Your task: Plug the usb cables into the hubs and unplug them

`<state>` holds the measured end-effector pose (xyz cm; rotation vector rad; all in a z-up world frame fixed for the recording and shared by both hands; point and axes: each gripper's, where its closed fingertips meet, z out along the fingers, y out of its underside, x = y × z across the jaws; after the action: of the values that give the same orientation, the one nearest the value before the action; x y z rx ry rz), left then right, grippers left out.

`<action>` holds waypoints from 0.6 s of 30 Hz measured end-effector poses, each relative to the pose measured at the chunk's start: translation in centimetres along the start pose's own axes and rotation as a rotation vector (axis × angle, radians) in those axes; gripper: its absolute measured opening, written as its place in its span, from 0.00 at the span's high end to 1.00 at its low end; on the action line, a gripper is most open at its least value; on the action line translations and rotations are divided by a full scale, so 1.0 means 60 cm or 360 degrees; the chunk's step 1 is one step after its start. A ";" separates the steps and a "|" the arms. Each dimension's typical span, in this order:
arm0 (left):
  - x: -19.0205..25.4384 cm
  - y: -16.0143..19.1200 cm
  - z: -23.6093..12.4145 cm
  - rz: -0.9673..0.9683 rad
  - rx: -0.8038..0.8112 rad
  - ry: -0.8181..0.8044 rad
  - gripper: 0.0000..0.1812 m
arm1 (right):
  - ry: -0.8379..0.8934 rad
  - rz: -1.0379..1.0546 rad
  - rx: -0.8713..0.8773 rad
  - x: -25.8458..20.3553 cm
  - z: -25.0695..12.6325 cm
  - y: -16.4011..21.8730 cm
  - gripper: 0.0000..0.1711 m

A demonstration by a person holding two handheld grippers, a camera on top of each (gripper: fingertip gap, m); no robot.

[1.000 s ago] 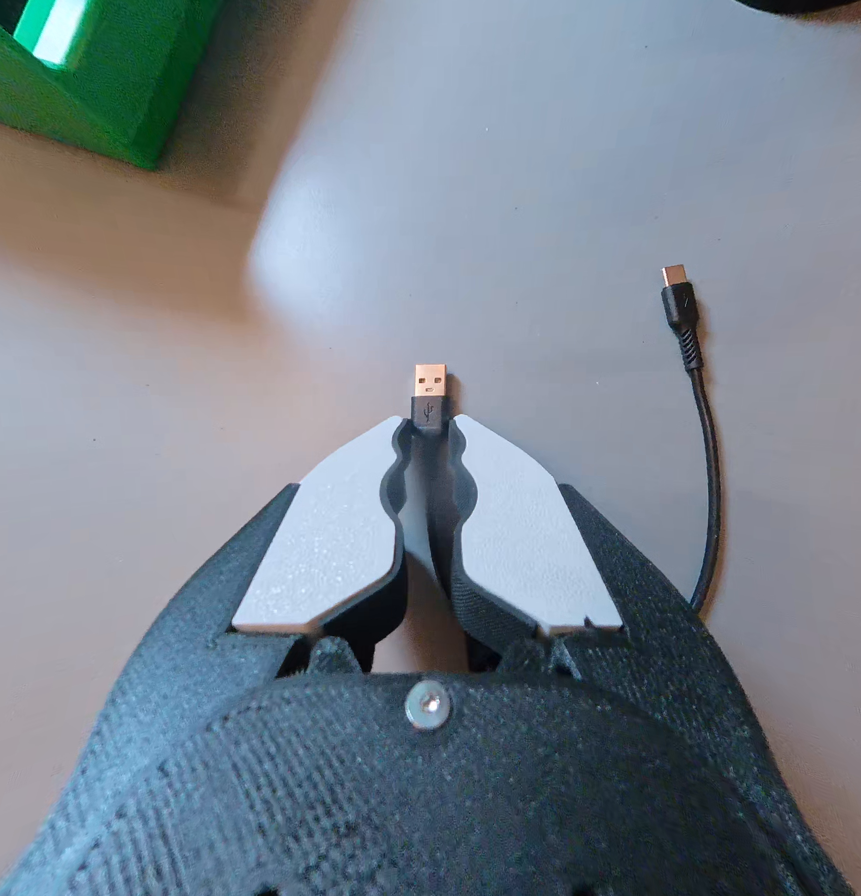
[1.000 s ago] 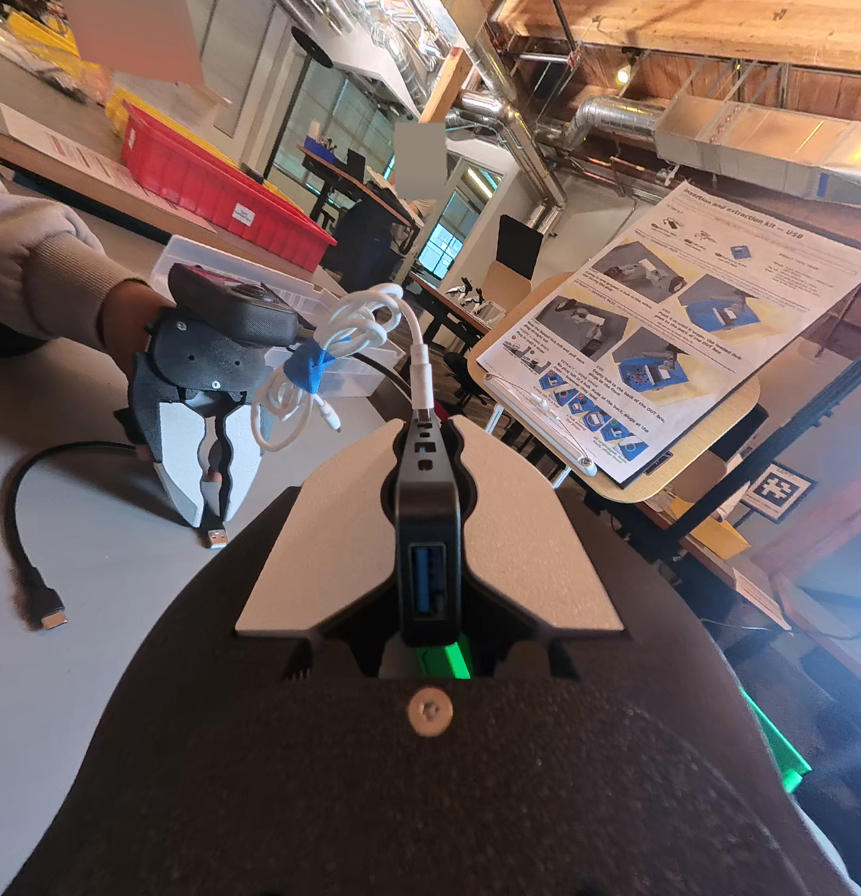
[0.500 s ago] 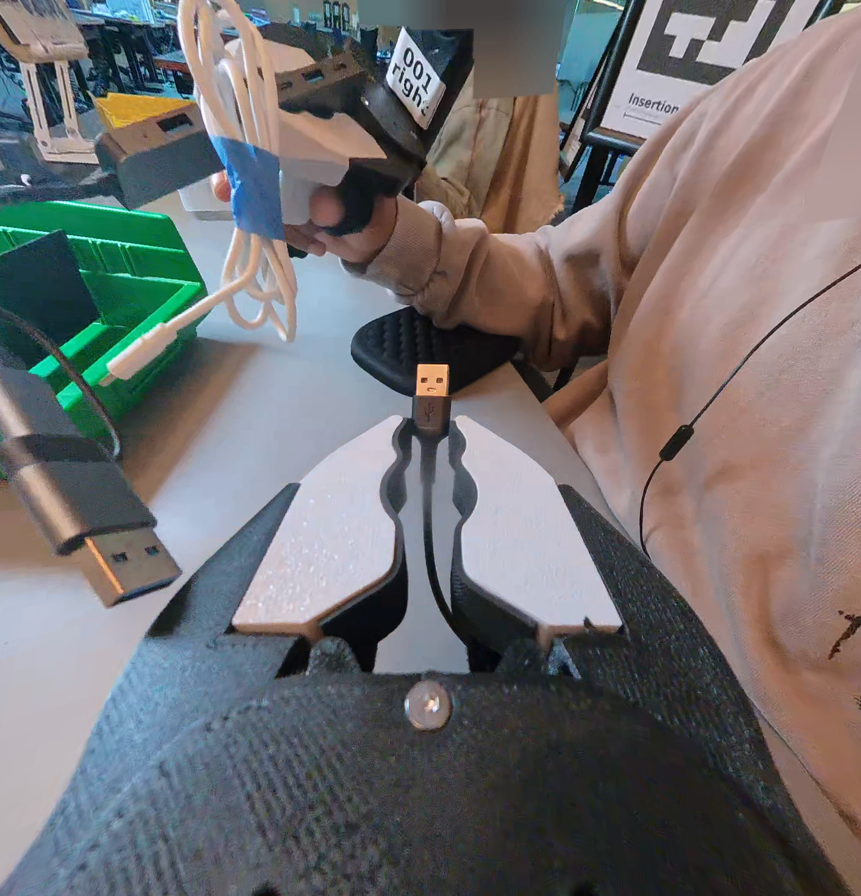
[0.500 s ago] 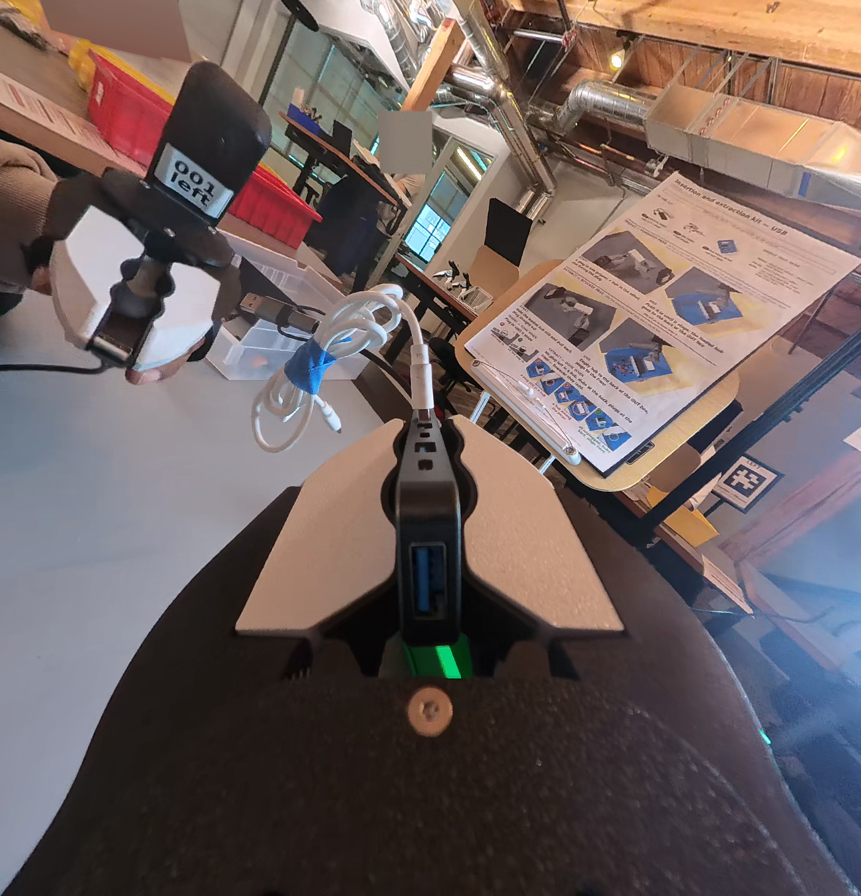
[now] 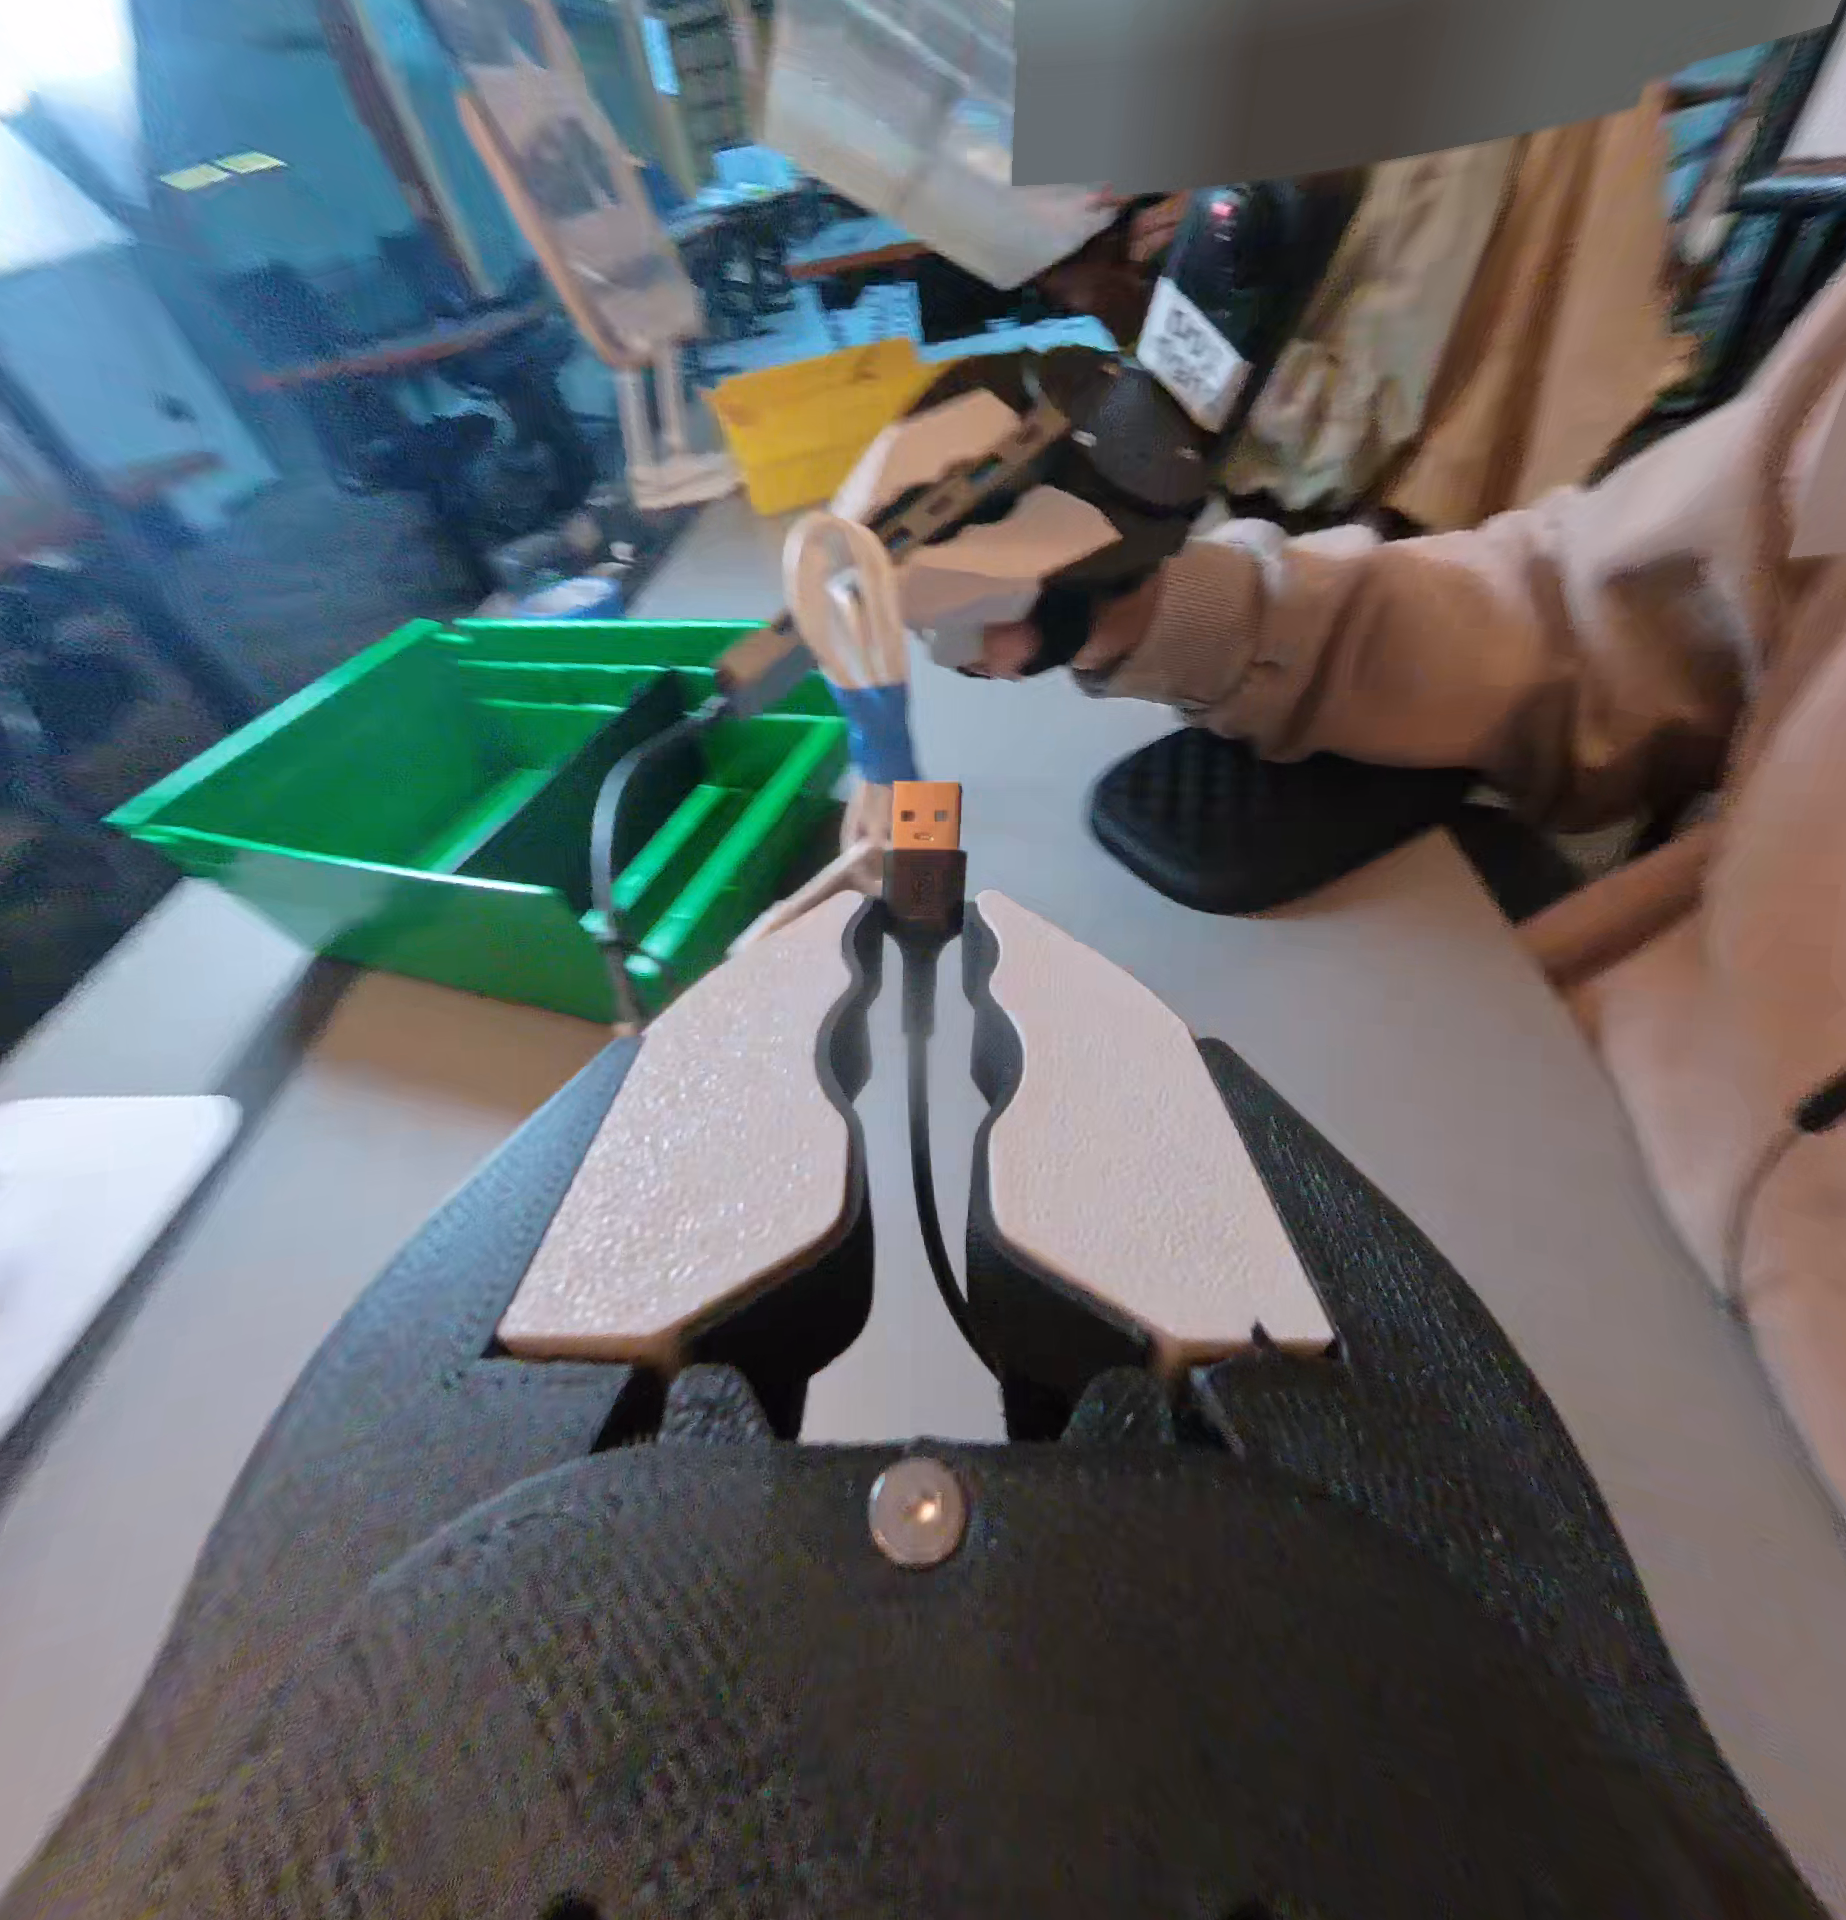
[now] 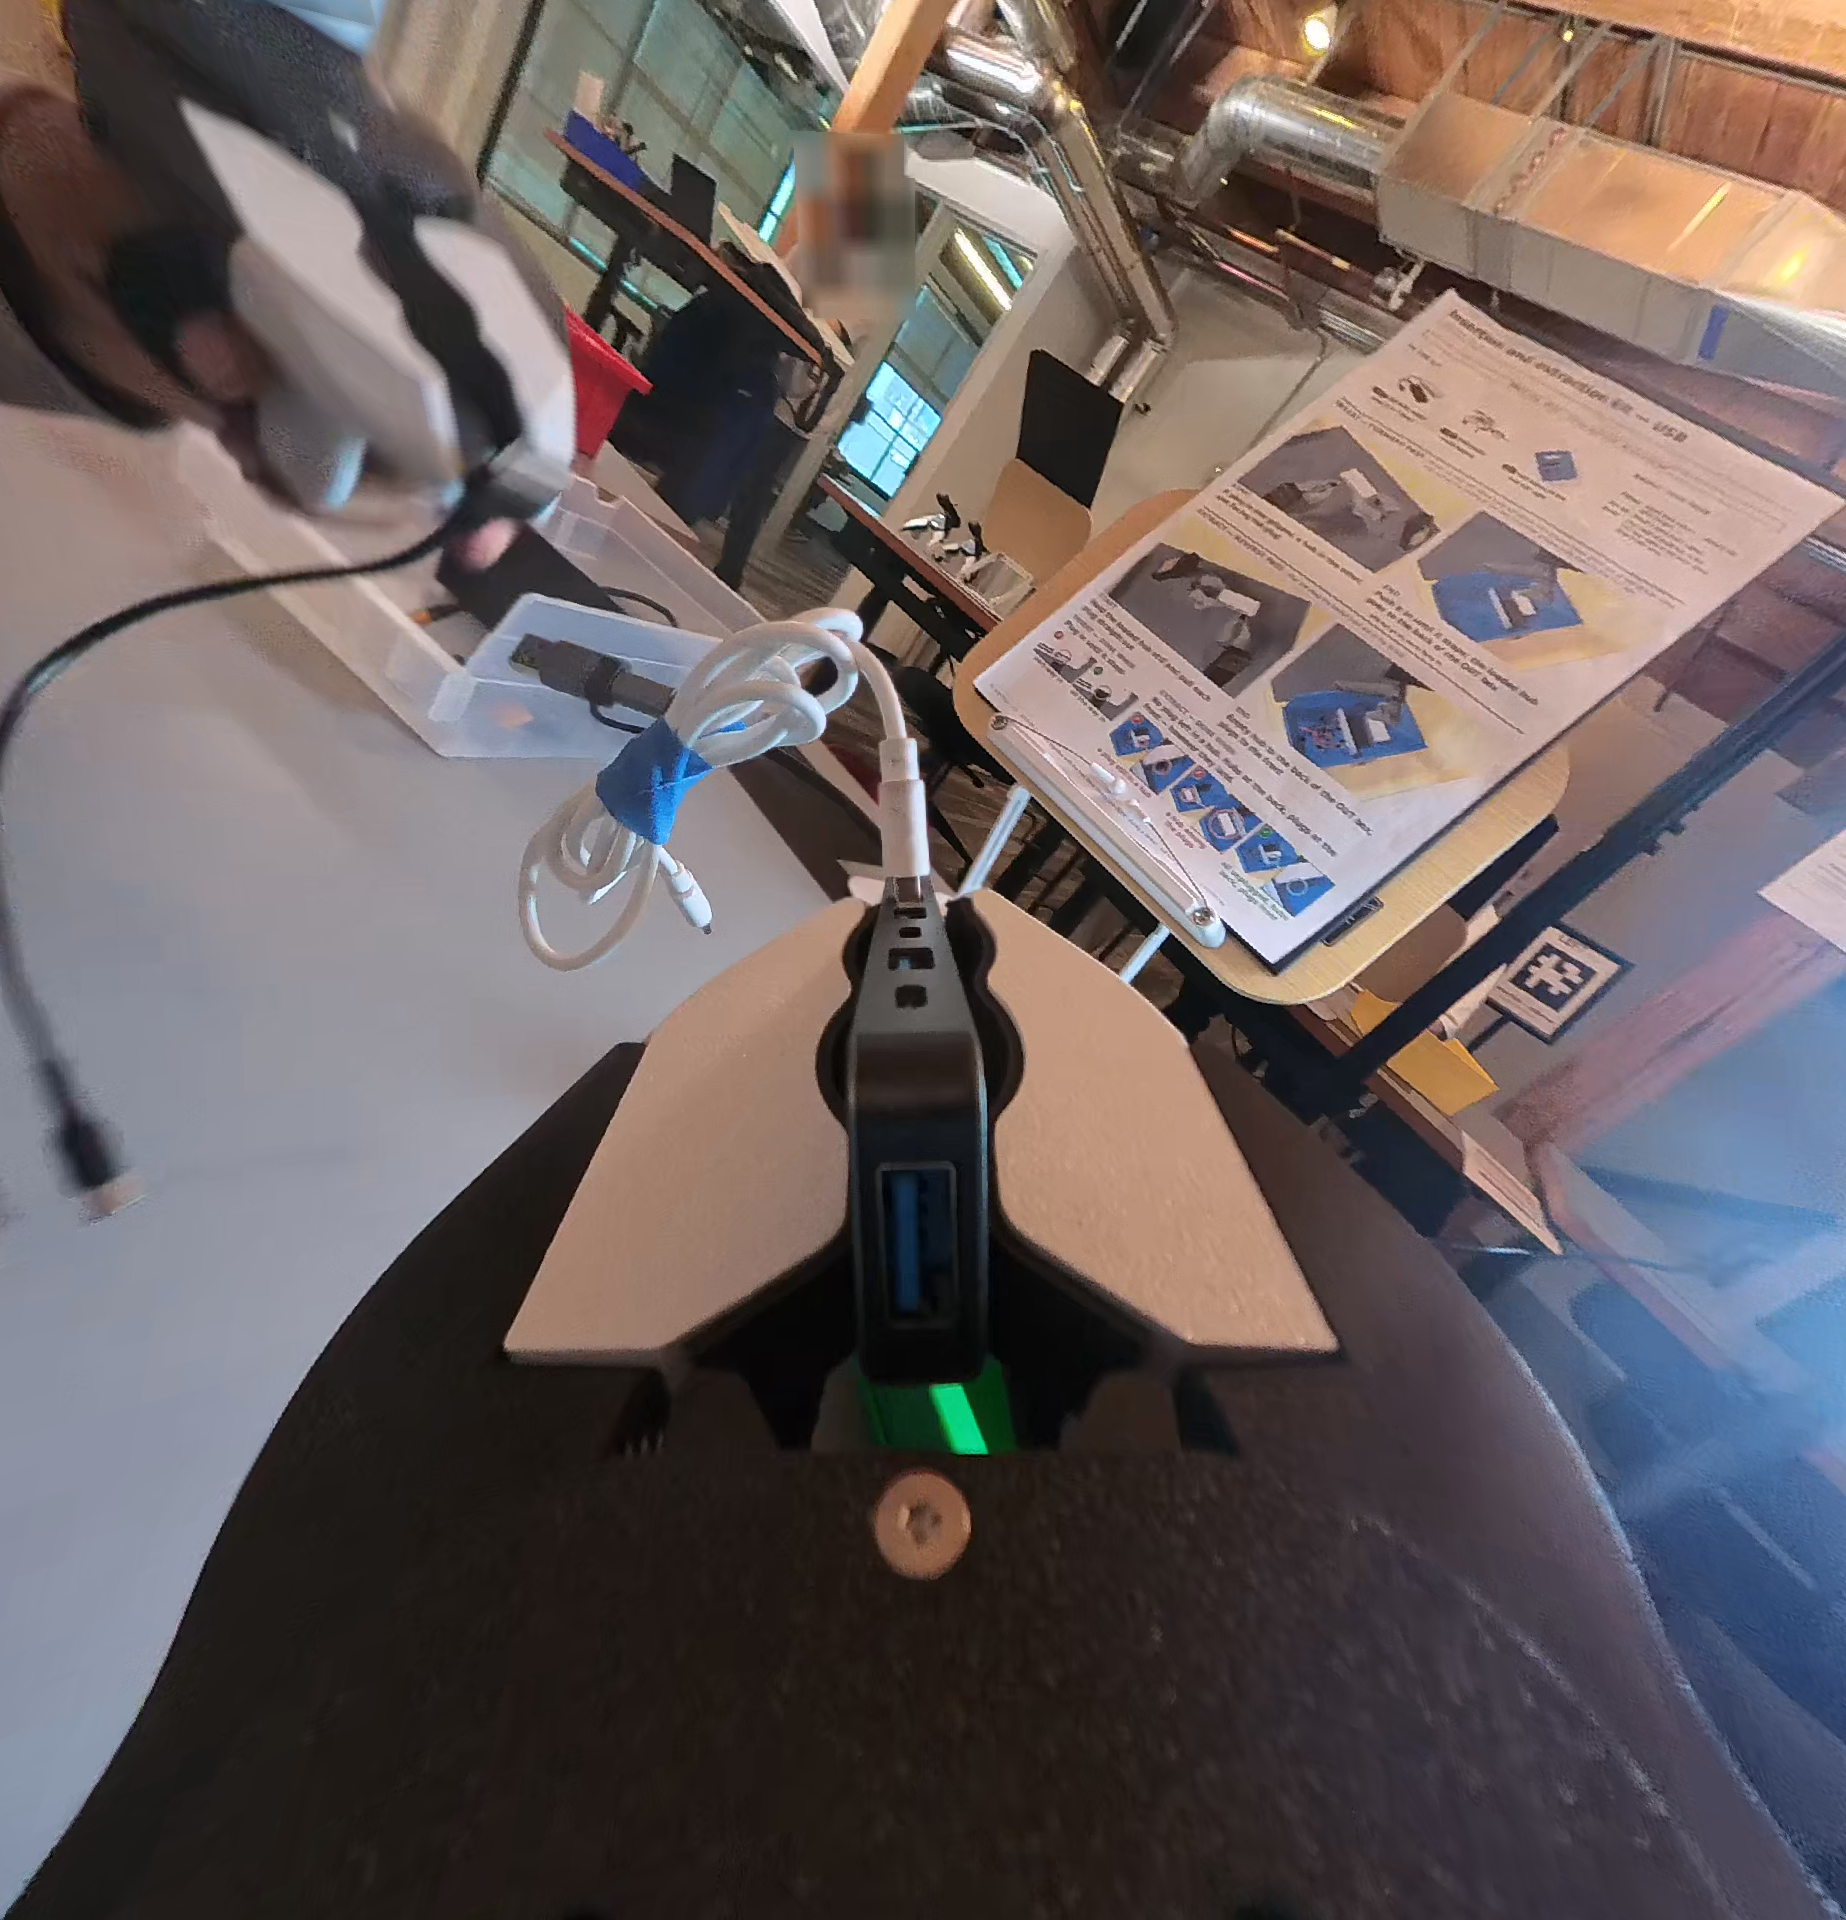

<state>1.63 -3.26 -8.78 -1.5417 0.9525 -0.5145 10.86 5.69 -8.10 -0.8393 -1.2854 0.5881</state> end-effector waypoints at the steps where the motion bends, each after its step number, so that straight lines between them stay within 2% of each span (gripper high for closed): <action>1: -0.031 -0.018 -0.015 0.0110 0.0001 -0.0193 0.92 | 0.0033 0.0002 -0.0014 0.007 0.000 0.003 0.92; 4: -0.089 -0.050 -0.052 0.0598 -0.0143 -0.0709 0.92 | 0.0112 0.0001 -0.0048 0.024 -0.004 0.011 0.92; 6: -0.091 -0.035 -0.049 0.0858 -0.0315 -0.0869 0.92 | 0.0135 0.0011 -0.0049 0.030 -0.007 0.013 0.92; 9: -0.057 0.044 -0.007 0.0916 -0.0537 -0.0772 0.92 | 0.0151 0.0013 -0.0052 0.035 -0.009 0.013 0.92; 13: 0.010 0.146 0.036 0.0756 -0.0699 -0.0486 0.92 | 0.0152 0.0005 -0.0053 0.034 -0.009 0.012 0.92; 16: 0.043 0.158 0.041 0.0574 -0.0668 -0.0320 0.86 | 0.0166 0.0002 -0.0051 0.038 -0.013 0.011 0.92; 18: 0.077 0.151 0.039 0.0281 -0.0589 -0.0067 0.82 | 0.0176 0.0013 -0.0047 0.042 -0.016 0.011 0.92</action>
<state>3.51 -5.29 -18.84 -1.7666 1.1860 -0.1845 12.36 7.87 -7.21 -0.8898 -1.1929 0.5232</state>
